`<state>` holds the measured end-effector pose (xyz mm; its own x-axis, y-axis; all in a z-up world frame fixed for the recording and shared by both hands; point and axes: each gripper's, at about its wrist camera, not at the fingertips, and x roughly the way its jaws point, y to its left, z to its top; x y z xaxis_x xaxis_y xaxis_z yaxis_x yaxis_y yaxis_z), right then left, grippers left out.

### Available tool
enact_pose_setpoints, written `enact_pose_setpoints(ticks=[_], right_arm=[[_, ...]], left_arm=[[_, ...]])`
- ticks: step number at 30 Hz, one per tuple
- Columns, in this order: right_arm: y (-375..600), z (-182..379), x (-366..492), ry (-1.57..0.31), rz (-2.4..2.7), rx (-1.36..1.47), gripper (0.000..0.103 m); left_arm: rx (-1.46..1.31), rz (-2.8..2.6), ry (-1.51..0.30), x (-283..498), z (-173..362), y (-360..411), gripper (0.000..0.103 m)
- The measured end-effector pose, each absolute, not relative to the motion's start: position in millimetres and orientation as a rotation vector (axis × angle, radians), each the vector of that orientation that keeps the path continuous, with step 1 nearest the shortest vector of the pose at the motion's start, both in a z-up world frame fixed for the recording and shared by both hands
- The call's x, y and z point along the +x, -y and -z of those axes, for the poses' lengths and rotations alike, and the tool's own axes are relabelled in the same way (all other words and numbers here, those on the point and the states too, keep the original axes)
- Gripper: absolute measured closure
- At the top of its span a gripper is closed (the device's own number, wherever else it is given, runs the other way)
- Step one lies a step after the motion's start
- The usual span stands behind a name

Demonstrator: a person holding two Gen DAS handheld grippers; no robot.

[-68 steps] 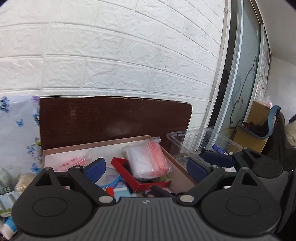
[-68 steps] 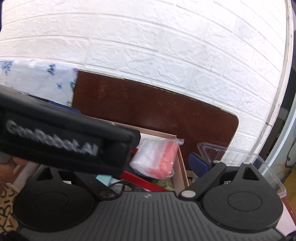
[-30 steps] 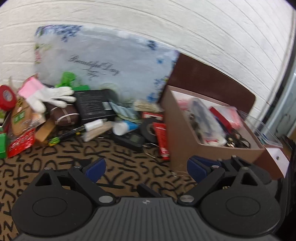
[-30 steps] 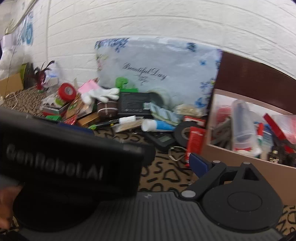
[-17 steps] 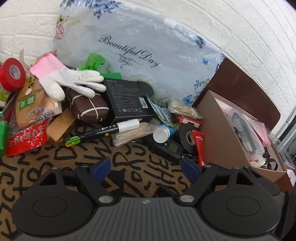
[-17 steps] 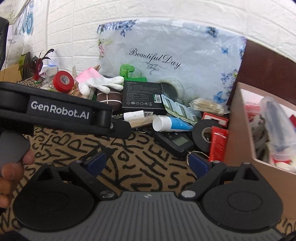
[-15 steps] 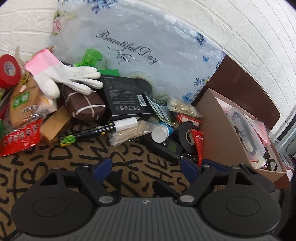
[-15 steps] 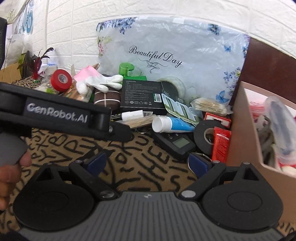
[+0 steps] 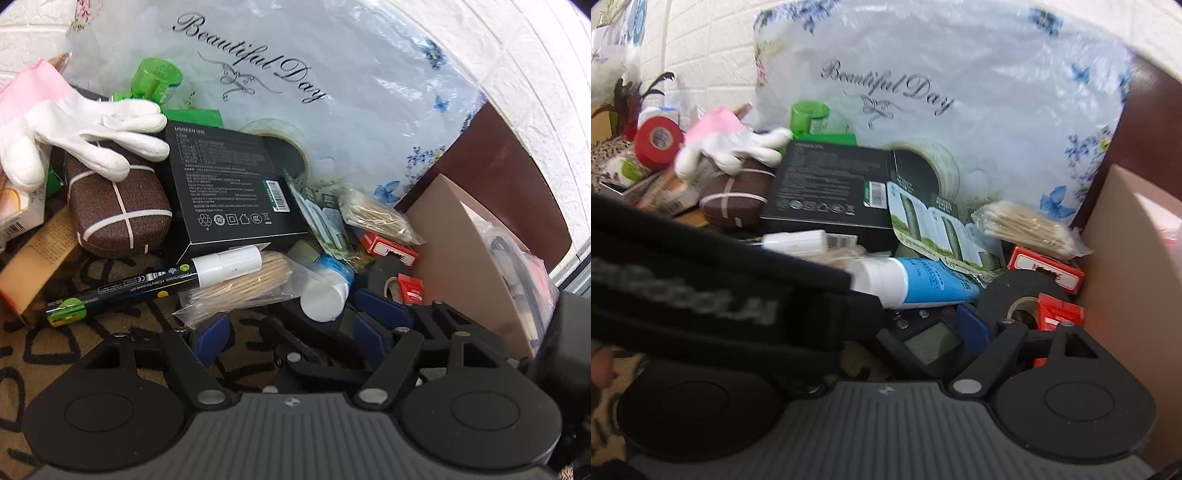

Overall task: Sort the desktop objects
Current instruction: 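Close both tools on the black digital hanging scale with hook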

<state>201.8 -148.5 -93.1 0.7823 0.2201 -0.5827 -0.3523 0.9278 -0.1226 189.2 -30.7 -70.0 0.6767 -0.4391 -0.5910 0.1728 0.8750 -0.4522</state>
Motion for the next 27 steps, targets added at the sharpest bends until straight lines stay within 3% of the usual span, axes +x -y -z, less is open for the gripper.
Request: enact_pose_setpoints(ticks=[4, 12, 27], right_arm=[[152, 96, 198, -0.591, -0.313, -0.243, 0.03], [155, 90, 172, -0.671, -0.396, -0.244, 0.051], [132, 98, 57, -0.645, -0.545, -0.301, 0.054]], left_arm=[[-0.372, 0.358, -0.781, 189, 78, 30, 0.037], [-0.386, 0.386, -0.798, 167, 77, 30, 0.037], [-0.297, 0.348, -0.857, 91, 75, 23, 0.035]])
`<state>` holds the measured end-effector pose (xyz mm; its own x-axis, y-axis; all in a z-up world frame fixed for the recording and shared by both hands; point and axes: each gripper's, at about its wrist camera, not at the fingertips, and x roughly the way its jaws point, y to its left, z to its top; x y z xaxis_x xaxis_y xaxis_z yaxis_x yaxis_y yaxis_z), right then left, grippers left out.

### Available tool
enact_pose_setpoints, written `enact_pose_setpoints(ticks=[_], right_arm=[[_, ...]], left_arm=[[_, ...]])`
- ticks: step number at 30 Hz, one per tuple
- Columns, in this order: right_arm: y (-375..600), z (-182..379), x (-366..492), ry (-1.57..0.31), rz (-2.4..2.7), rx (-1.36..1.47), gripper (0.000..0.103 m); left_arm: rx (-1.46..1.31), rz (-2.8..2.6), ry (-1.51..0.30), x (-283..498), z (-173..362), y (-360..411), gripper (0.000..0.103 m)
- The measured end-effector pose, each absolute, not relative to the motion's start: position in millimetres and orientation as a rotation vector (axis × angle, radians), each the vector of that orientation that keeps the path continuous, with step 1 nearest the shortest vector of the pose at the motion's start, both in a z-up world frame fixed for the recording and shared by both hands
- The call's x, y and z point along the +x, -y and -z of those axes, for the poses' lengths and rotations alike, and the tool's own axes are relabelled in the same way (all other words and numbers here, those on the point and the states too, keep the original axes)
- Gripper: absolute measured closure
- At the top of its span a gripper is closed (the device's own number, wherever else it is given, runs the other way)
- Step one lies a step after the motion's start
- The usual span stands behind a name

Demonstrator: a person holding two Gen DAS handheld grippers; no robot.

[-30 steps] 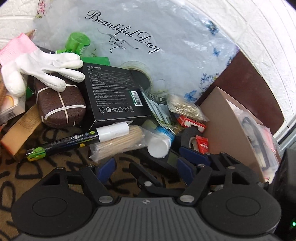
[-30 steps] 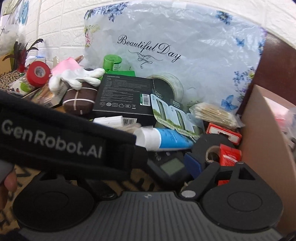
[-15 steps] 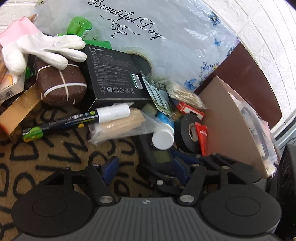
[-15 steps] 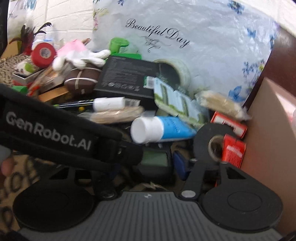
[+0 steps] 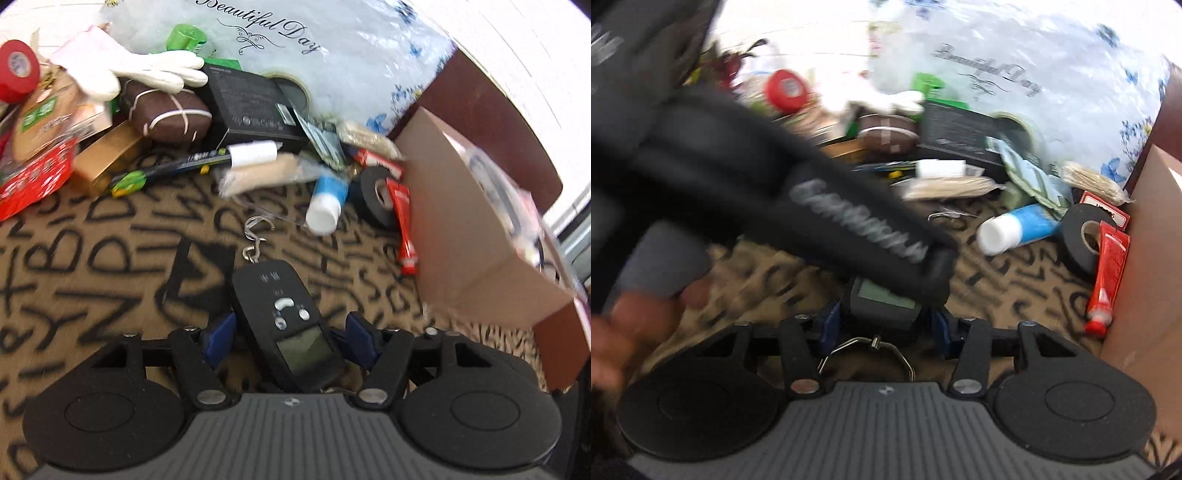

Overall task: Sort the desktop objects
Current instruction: 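Close both tools on the black digital hanging scale with hook, then lift the black scale and carry it toward the cardboard box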

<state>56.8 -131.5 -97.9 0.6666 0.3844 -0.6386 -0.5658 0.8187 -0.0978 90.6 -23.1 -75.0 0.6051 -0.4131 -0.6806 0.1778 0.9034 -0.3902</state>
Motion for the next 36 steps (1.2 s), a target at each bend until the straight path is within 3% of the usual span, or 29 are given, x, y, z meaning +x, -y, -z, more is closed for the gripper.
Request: enact_pose_setpoints(ticks=[6, 13, 17, 19, 31, 36], right_arm=[[142, 99, 0, -0.656, -0.58, -0.262, 0.054], [149, 98, -38, -0.671, -0.553, -0.231, 0.054], [140, 95, -41, -0.647, -0.516, -0.273, 0.043], [138, 97, -40, -0.655, -0.509, -0.267, 0.042], [141, 100, -35, -0.689, -0.493, -0.205, 0.042], [141, 99, -36, -0.692, -0.49, -0.18, 0.054]], left_arm=[[-0.217, 0.288, -0.881, 47, 71, 33, 0.04], [-0.185, 0.295, -0.908, 27, 70, 41, 0.037], [-0.222, 0.276, -0.922, 29, 69, 37, 0.039], [-0.204, 0.285, -0.915, 30, 69, 40, 0.042], [-0.087, 0.28, -0.911, 33, 71, 57, 0.039], [-0.077, 0.281, -0.909, 32, 70, 60, 0.039]])
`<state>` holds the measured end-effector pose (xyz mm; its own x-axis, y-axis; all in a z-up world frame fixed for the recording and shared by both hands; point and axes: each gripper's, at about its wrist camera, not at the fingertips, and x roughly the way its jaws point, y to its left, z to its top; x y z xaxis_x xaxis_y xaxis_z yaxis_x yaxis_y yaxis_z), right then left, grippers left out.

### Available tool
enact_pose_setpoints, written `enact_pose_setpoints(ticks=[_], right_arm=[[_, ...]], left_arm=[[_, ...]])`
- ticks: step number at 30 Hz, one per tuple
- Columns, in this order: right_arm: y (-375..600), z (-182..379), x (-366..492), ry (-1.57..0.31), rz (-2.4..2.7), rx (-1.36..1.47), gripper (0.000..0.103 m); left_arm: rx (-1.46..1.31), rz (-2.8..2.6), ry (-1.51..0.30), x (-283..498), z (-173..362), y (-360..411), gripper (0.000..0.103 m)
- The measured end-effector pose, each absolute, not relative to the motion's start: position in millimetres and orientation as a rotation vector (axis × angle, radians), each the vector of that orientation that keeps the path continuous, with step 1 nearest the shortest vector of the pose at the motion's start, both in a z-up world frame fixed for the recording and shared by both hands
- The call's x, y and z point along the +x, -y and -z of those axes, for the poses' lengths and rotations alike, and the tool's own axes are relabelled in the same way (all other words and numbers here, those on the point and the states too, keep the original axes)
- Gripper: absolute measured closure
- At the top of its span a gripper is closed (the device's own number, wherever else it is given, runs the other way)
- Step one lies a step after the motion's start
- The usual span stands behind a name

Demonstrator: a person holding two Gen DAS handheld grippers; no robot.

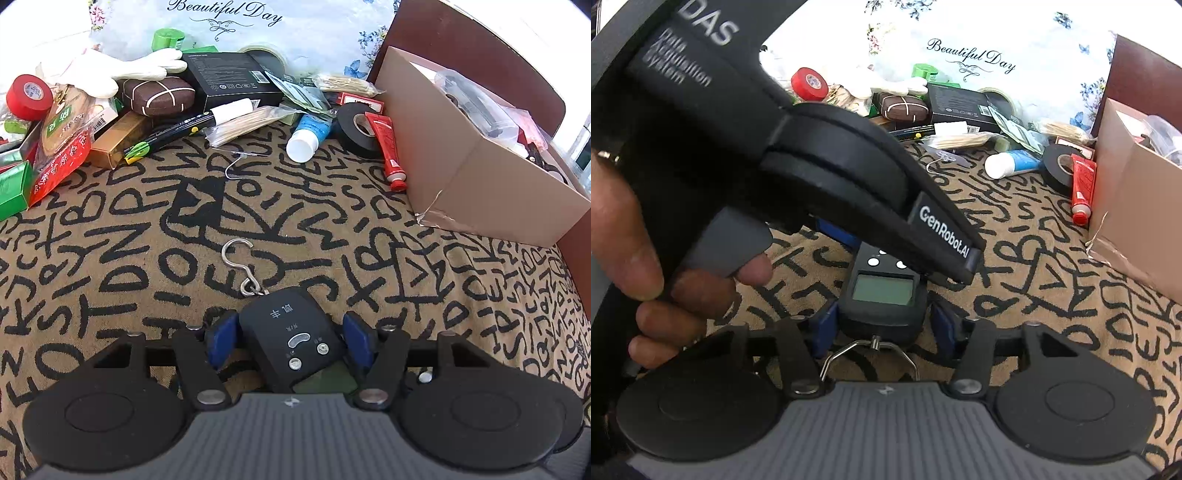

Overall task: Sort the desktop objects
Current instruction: 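Lift the black scale and carry it toward the cardboard box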

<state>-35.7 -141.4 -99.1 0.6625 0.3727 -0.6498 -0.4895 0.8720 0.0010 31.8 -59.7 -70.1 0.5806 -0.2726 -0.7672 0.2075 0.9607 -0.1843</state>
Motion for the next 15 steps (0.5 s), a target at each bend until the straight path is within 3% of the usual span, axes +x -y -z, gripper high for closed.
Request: enact_pose_setpoints(ticks=[15], right_arm=[[160, 81, -44, -0.647, -0.464, -0.144, 0.054]], left_arm=[[-0.082, 0.306, -0.874, 29, 44, 76, 0.042]])
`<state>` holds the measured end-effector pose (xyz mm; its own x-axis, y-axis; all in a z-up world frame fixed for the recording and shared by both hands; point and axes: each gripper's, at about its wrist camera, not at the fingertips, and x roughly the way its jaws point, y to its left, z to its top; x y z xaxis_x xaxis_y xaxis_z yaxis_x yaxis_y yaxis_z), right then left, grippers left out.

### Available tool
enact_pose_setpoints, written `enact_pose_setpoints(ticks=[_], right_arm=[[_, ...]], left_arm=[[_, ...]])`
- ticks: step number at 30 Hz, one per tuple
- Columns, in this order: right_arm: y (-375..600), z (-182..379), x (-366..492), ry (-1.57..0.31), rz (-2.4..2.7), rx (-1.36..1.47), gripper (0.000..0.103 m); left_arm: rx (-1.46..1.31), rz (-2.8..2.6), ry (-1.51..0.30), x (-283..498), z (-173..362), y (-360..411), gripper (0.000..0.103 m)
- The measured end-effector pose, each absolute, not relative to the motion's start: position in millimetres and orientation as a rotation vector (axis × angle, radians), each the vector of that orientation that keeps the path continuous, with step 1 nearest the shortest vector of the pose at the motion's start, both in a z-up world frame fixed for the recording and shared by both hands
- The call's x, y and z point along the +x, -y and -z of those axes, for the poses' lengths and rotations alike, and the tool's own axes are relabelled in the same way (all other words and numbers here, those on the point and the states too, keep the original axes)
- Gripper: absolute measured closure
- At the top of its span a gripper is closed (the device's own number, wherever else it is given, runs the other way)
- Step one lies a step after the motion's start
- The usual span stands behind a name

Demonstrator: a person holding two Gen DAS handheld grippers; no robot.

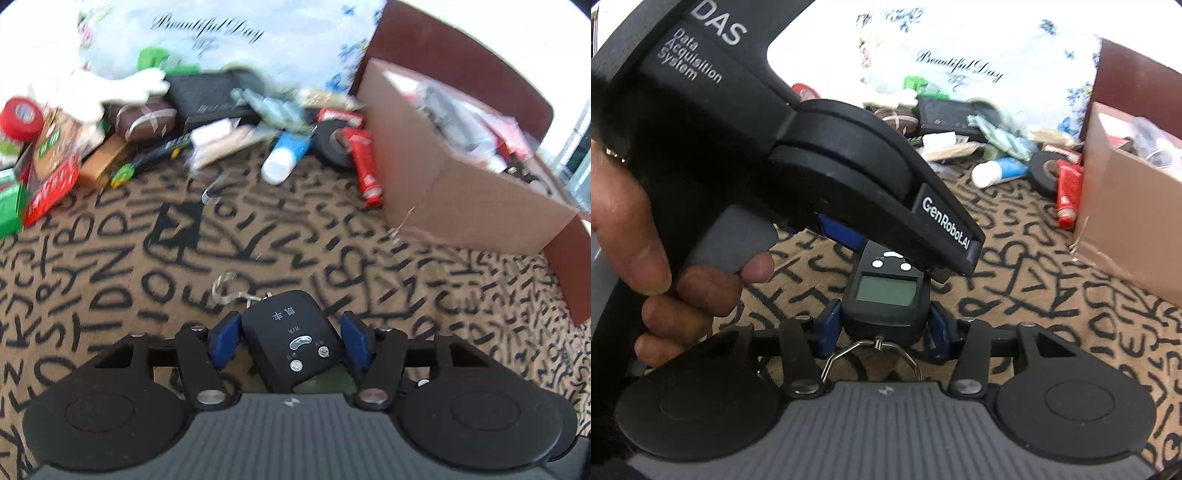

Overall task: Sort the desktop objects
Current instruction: 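Lift the black scale and carry it toward the cardboard box, then lower the scale into the box and open both tools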

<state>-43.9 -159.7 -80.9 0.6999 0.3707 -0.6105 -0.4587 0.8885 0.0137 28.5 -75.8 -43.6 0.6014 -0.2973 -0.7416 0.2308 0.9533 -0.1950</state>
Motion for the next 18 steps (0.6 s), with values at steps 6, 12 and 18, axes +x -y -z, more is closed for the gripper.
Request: enact_pose_setpoints(ticks=[6, 12, 18], right_arm=[[191, 48, -47, -0.548, -0.385, -0.115, 0.054], [231, 14, -47, -0.426, -0.267, -0.11, 0.054], [269, -11, -37, -0.337, -0.164, -0.093, 0.054]], left_arm=[[-0.073, 0.397, -0.773, 35, 3, 108, 0.043], [-0.038, 0.496, -0.647, 41, -40, 158, 0.043], [-0.031, 0.582, -0.574, 58, -71, 201, 0.045]])
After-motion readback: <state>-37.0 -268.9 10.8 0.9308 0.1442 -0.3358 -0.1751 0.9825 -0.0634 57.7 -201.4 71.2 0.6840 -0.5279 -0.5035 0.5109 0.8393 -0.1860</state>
